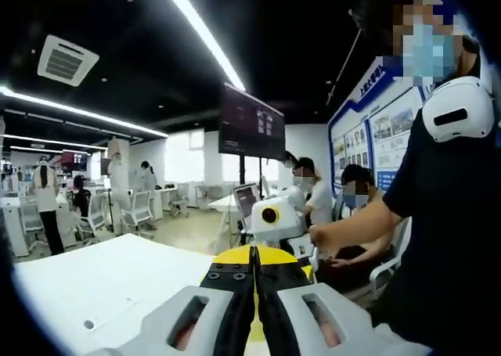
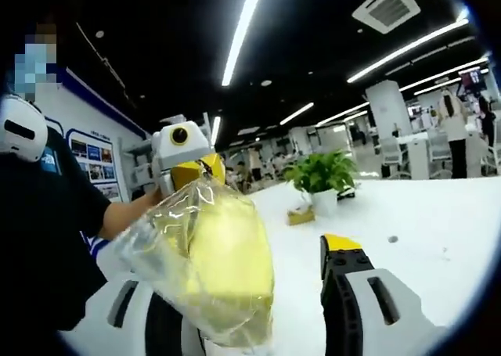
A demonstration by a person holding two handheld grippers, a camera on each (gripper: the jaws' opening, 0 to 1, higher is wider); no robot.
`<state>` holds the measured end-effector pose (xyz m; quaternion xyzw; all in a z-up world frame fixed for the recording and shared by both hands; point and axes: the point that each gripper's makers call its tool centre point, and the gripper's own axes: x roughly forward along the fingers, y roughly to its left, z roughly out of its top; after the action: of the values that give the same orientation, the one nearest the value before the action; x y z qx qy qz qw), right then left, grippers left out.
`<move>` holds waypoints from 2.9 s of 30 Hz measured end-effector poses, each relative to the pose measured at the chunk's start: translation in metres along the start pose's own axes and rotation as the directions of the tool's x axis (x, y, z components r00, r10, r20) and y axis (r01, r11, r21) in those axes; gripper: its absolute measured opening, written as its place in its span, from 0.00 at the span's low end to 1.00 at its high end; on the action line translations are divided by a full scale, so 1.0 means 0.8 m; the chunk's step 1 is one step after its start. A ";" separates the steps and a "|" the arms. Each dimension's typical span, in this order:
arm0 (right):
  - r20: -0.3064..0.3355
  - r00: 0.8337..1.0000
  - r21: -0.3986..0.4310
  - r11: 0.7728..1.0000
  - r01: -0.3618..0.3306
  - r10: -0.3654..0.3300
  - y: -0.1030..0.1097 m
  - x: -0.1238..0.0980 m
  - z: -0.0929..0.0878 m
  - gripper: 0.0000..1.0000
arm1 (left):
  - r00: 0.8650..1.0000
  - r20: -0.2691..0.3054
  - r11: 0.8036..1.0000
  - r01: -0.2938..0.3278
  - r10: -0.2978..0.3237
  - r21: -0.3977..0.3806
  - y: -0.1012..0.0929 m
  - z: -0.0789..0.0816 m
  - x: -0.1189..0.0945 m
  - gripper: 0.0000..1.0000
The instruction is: Compare the silicone blocks by pressing each to a similar depth, holding the contact briefly, and releasing to observe deformation and rebound differences across the visible hardness samples.
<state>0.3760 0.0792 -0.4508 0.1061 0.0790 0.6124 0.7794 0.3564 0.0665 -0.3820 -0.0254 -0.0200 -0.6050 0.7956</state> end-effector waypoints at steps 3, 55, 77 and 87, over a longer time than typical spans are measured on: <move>-0.001 1.000 0.012 1.000 0.025 -0.025 -0.008 -0.003 -0.007 0.78 | 1.000 0.007 1.000 -0.013 0.013 -0.015 0.005 -0.002 -0.002 0.00; -0.073 0.891 0.102 0.885 0.454 -0.449 0.029 -0.158 -0.120 0.81 | 0.776 -0.485 0.684 -0.608 0.404 -0.403 0.234 -0.342 -0.144 0.00; -0.120 0.816 -0.009 0.823 0.568 -0.565 0.076 -0.158 -0.126 0.78 | 0.765 -0.441 0.689 -0.629 0.468 -0.360 0.230 -0.310 -0.146 0.21; -0.070 0.876 -0.161 0.872 0.463 -0.478 0.052 -0.136 -0.117 0.73 | 0.788 -0.293 0.742 -0.612 0.541 -0.273 0.151 -0.215 -0.151 0.26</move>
<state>0.2875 -0.0105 -0.5309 -0.0042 0.1016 0.4131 0.9050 0.4405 0.2037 -0.5630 -0.1139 0.1757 -0.3206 0.9238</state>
